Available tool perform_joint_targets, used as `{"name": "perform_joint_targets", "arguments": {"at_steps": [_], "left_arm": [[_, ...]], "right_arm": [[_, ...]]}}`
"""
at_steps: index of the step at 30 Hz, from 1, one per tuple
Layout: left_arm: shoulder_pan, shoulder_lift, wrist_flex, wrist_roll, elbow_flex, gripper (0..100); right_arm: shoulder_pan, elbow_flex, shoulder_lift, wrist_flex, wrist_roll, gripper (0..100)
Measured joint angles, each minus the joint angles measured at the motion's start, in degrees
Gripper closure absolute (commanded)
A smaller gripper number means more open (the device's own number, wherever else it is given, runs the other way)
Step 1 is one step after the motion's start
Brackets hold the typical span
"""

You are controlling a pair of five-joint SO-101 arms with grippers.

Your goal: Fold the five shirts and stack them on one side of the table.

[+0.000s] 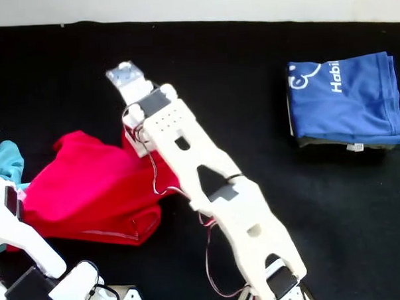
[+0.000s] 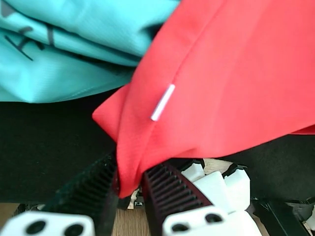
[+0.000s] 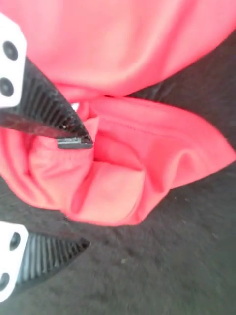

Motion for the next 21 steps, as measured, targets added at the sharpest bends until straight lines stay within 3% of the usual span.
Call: {"name": "perform_joint_targets", "arguments": {"at_steps": [4,6,12,17,21], "left_arm": [[0.0,0.0,-0.09,0.0,0.0,99],[0.0,0.0,-0.09,0.0,0.0,99],[1.76,0.0,-1.05,0.0,0.53,99],[10.11,0.0,-1.23,2.81,-1.41,99],[17.32,0.0,-1.23,8.18,-10.29,99]], "right_arm": [[0.18,-2.81,5.8,0.26,0.0,99.8],[0.97,-4.92,6.86,1.32,0.0,96.0],[8.0,-12.84,7.12,6.51,0.0,99.2],[15.74,-26.73,7.12,12.57,0.0,99.2],[22.68,-36.48,6.24,12.92,0.0,99.2]]}}
